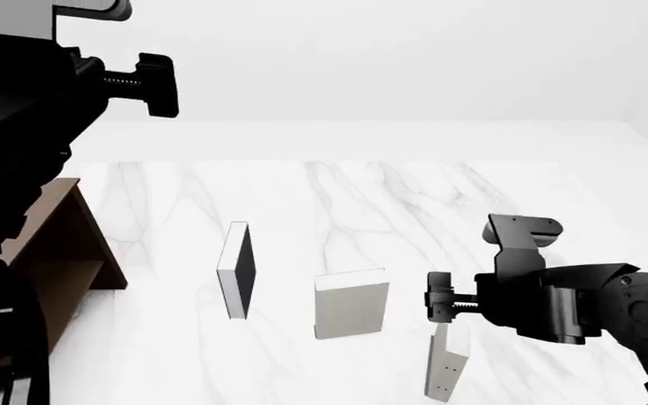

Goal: Pick up the book on the right and place it under the cabinet shelf.

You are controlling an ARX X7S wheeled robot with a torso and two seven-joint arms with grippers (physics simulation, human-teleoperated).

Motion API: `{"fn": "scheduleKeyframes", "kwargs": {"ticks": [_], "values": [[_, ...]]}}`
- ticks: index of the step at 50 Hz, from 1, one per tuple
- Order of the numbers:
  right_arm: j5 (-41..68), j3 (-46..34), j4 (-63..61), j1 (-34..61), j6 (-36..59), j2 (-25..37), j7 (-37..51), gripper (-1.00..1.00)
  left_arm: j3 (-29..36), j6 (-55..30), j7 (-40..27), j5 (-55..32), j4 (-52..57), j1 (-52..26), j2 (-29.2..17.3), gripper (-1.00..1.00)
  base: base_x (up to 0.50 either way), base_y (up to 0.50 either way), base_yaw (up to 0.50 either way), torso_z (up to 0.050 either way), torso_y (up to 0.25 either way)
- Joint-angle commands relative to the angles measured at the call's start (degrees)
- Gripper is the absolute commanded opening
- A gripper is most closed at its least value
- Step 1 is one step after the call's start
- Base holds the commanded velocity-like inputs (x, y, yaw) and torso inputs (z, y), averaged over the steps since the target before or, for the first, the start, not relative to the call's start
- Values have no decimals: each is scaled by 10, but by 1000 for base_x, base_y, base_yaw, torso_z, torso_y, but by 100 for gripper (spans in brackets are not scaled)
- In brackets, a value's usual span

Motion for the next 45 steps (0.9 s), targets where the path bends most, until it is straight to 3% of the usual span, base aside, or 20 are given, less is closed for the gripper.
{"fn": "scheduleKeyframes", "kwargs": {"ticks": [1,45], "values": [[-27,-16,29,4,-17,-11,-24,100,1,-2,0,-2,1,0,-3,100,0,0,0,0,0],[-124,-78,177,2,-100,-67,-131,100,11,7,-3,-5,-6,12,-7,100,0,0,0,0,0]]}}
